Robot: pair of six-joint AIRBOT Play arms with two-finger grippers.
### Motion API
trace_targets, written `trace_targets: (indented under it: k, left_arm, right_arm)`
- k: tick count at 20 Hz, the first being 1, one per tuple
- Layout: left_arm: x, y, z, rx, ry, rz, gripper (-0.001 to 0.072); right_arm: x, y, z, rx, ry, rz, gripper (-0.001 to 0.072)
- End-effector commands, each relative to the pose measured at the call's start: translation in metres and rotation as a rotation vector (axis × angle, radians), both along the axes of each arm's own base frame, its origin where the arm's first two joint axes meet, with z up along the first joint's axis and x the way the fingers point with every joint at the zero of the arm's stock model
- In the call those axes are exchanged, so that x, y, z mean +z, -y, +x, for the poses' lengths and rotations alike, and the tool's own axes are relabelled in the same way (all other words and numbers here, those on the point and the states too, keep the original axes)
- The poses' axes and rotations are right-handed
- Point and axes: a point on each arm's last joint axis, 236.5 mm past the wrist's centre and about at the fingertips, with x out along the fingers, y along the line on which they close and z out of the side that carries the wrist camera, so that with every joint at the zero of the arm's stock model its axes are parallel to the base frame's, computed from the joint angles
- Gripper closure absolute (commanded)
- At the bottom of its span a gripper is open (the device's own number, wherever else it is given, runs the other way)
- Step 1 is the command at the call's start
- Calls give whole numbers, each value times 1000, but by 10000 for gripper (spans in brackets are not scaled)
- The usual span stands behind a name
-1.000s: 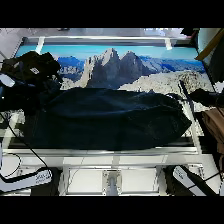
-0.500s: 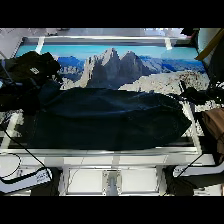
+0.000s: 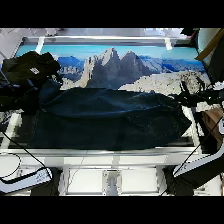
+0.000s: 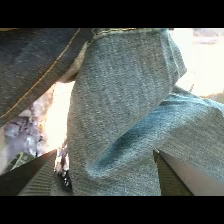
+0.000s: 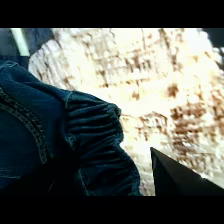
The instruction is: Fold the clothes and pants, and hang the long-sleeved shirts on hangers.
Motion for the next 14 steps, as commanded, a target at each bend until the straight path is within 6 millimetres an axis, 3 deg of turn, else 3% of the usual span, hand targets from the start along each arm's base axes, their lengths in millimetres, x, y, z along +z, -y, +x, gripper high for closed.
trace_targets:
  k: [1,2,4,8,14]
  left_arm:
    - [0,-10,-4,46,-3,-15,2]
    - [0,-14,-5,57,-3,-18,2]
    - [0,-19,-7,82,-4,-25,2]
    - [-2,-29,-10,99,-11,-13,2]
    - [-13,-30,-10,98,-37,-16,2]
  right_arm:
    - [8,-18,17,52,108,87,358]
    - [13,-21,21,59,138,100,497]
    - [19,-23,21,67,144,108,656]
    - [42,-18,8,129,130,129,660]
    - [92,35,0,8,217,45,660]
